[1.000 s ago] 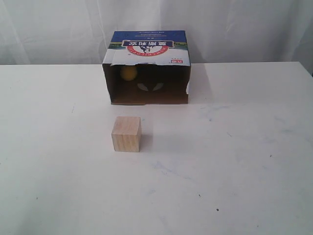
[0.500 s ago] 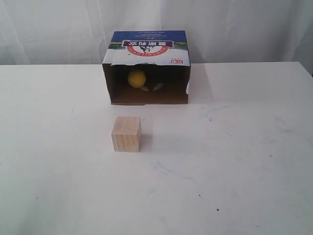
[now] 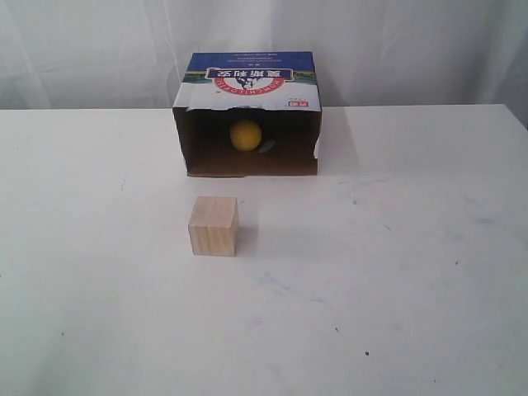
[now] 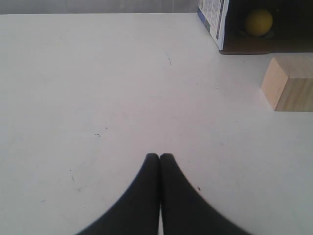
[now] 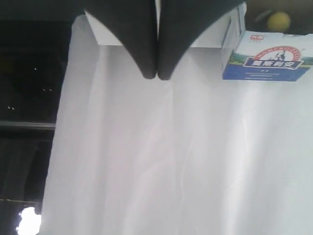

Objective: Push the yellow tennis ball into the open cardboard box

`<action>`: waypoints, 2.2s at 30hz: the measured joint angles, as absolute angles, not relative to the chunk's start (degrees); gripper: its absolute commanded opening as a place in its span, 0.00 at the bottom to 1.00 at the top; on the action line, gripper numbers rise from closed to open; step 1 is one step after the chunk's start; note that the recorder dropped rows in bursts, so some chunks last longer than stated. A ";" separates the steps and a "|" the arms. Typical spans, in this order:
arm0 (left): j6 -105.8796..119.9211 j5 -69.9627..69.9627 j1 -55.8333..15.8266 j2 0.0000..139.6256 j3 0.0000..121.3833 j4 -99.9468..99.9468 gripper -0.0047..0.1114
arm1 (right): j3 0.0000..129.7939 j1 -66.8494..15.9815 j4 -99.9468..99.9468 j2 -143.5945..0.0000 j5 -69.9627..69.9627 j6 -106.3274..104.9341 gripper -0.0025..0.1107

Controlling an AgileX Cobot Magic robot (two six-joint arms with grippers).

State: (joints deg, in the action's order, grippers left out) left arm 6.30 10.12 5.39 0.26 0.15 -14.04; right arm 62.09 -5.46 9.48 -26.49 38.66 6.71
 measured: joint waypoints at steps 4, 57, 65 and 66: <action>6.30 10.12 5.39 0.26 0.15 -14.04 0.04 | 56.86 -7.65 9.48 -19.08 37.80 6.28 0.02; 6.30 10.12 5.39 0.26 0.15 -14.04 0.04 | 1.95 -4.74 47.18 -0.31 33.67 44.81 0.02; 6.30 10.12 5.39 0.26 0.15 -14.04 0.04 | 0.38 -4.70 49.92 -0.31 29.22 50.28 0.02; 6.30 10.12 5.39 0.26 0.15 -14.04 0.04 | 0.38 -4.70 48.51 -0.31 27.74 50.38 0.02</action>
State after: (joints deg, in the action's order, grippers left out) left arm 6.30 10.12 5.39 0.26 0.15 -14.04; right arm 0.38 -4.70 48.51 -0.31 27.74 50.38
